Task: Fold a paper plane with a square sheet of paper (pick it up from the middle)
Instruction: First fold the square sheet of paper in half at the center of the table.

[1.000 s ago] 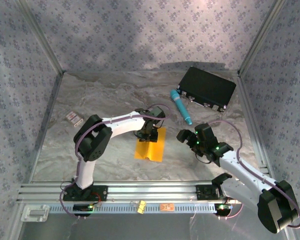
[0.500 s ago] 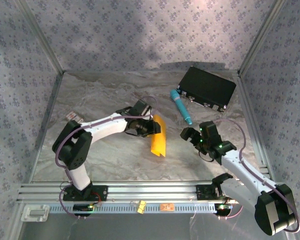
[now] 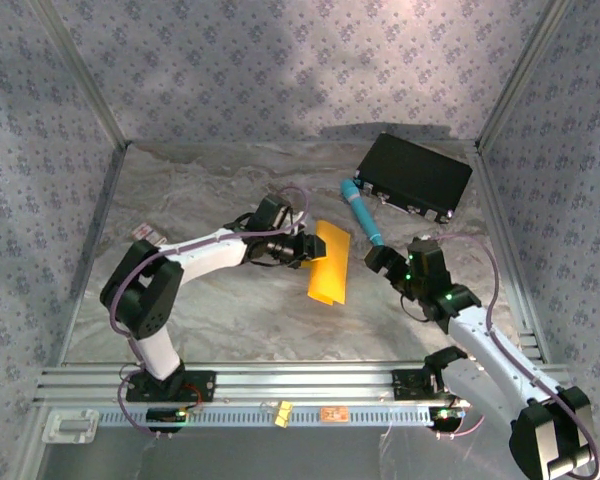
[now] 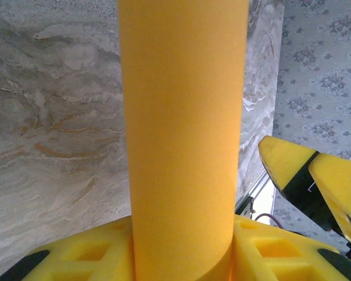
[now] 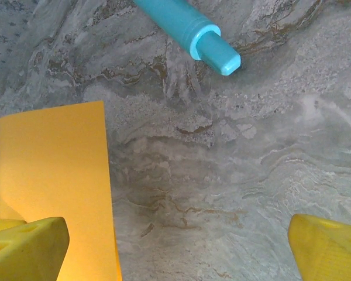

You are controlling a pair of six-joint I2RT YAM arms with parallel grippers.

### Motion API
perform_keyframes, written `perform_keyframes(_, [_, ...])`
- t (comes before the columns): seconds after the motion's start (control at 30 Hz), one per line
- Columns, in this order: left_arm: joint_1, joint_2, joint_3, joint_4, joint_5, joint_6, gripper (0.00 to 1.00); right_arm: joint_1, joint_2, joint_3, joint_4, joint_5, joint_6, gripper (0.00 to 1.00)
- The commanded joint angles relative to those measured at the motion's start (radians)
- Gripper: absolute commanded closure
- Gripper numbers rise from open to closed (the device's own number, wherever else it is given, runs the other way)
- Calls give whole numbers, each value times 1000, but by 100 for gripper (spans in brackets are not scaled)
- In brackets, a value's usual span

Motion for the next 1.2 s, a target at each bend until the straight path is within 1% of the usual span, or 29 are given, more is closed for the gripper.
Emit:
perform_keyframes(0.0, [5, 45, -44, 113, 54, -43, 60, -8, -12, 20, 15, -5, -10, 2])
perform_keyframes(0.07, [6, 63, -48, 125, 53, -47, 61, -13, -11, 28, 3, -38, -42, 1])
perform_keyframes(0.17, [6, 78, -52, 124, 53, -43, 61, -22, -17, 29, -35, -48, -43, 1])
perform_keyframes(0.33, [11, 79, -80, 104, 38, -12, 61, -35, -29, -12, 22, -116, -35, 2])
perform_keyframes(0.7, [17, 68, -137, 103, -29, 16, 60, -27, -3, -36, 72, -178, -30, 6])
perform_keyframes(0.83, [17, 67, -131, 47, -74, 37, 58, -19, 18, -41, 79, -184, -34, 7])
perform_keyframes(1.07, [13, 52, -115, -36, -137, 86, 50, 8, 65, -41, 98, -177, -30, 7])
perform_keyframes(1.17, [9, 38, -103, -79, -165, 116, 50, 19, 78, -40, 110, -171, -27, 7])
